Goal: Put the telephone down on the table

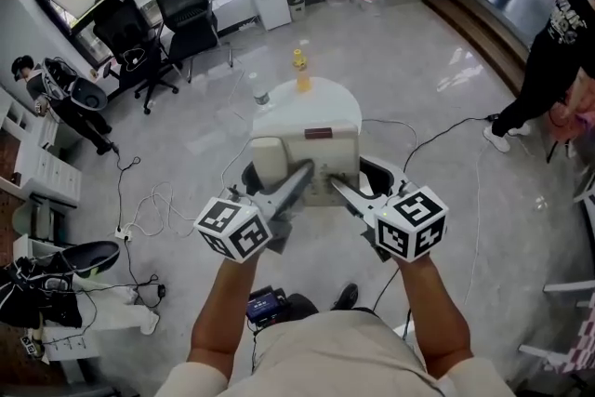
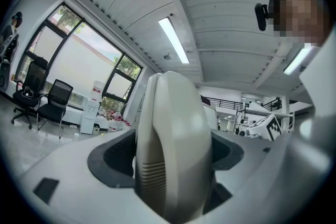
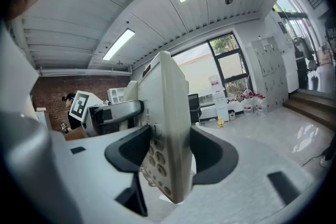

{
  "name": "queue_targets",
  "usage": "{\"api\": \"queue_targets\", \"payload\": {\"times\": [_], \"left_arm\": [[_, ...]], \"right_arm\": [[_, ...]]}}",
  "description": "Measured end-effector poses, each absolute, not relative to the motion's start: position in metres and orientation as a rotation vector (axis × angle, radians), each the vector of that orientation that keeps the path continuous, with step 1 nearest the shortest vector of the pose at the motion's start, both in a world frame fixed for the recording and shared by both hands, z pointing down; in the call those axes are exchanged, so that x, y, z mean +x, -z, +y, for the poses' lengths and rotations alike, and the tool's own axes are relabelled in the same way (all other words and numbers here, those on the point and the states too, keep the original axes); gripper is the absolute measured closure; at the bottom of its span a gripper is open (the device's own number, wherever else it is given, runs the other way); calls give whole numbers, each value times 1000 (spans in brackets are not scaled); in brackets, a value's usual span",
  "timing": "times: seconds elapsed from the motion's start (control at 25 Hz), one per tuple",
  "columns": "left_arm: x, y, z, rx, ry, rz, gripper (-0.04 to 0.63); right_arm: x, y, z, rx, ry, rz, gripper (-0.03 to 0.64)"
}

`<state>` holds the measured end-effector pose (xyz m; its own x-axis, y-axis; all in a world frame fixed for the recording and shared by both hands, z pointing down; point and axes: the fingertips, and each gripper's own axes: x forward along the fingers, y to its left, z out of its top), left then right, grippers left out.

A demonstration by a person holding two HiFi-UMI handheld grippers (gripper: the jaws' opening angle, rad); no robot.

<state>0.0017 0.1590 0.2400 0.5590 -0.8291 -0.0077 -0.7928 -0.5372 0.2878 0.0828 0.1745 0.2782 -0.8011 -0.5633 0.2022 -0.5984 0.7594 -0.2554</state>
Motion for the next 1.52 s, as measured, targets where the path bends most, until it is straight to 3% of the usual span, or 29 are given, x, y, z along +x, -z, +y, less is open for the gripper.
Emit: {"api": "queue_targets", "payload": {"times": [0.48, 1.08, 1.52], "left_arm": [[4, -263, 92, 2563, 216, -1196, 222], [-26, -209, -44, 2645, 231, -980, 222], [-20, -253, -72, 2676, 231, -904, 222]], "right_arm": [[85, -298, 116, 1081, -497, -2749, 391], [51, -243, -7, 1291, -499, -2639, 391], [54, -287, -32, 1370, -480, -2614, 391]]}}
